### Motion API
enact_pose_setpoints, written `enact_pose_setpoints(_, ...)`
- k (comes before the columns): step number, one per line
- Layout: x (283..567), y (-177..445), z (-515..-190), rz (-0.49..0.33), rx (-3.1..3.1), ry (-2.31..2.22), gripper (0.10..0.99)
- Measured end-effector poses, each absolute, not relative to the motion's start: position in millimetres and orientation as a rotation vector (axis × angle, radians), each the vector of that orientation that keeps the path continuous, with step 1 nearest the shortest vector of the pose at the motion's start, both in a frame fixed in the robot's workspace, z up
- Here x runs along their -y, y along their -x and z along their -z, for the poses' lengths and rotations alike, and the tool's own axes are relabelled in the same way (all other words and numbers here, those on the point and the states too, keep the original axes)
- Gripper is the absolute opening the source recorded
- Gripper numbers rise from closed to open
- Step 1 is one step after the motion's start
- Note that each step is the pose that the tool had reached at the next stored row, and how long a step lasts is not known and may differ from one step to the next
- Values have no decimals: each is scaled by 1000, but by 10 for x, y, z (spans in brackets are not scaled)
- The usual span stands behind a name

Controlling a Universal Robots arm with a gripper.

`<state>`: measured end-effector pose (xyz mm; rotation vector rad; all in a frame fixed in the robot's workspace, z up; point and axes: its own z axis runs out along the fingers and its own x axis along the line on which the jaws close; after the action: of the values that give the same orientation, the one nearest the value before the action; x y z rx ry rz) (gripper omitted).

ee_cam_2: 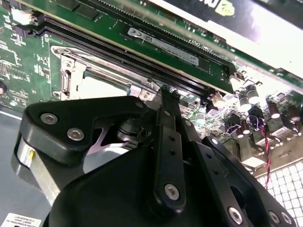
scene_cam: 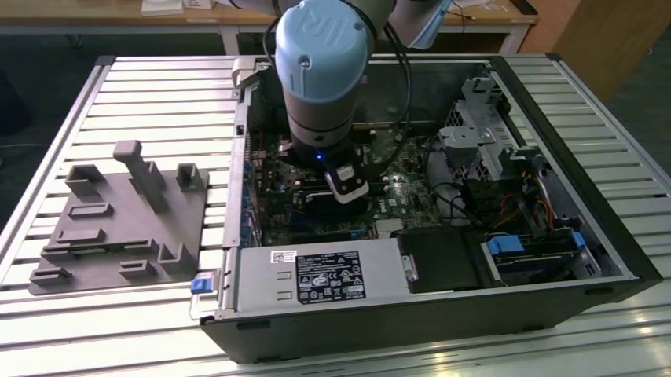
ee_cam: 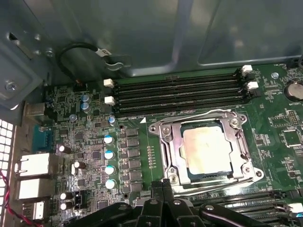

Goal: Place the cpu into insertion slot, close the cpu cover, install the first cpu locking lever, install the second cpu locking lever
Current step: 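Install the second cpu locking lever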

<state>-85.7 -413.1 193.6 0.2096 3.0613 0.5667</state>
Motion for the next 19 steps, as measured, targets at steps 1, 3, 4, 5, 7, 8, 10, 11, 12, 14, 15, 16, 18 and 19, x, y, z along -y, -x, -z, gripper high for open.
enact_pose_setpoints(1,4130,857,-1931,-568,-3061,-210,106)
enact_pose_setpoints(3,4130,857,-1922,-570,-3061,-210,106)
enact_pose_setpoints(4,4129,857,-1917,-571,-3061,-210,106)
enact_pose_setpoints(5,4128,857,-1913,-572,-3060,-210,106)
enact_pose_setpoints(7,4127,857,-1906,-573,-3060,-210,106)
enact_pose_setpoints(8,4125,858,-1903,-573,-3060,-210,106)
enact_pose_setpoints(10,4119,859,-1897,-574,-3060,-210,106)
enact_pose_setpoints(11,4116,859,-1895,-575,-3060,-210,106)
enact_pose_setpoints(12,4114,859,-1892,-575,-3060,-210,106)
enact_pose_setpoints(14,4112,860,-1885,-575,-3060,-210,106)
enact_pose_setpoints(15,4111,860,-1880,-575,-3060,-210,106)
enact_pose_setpoints(16,4109,861,-1874,-575,-3060,-210,106)
enact_pose_setpoints(18,4105,864,-1866,-575,-3060,-211,106)
enact_pose_setpoints(19,4104,865,-1863,-574,-3060,-211,106)
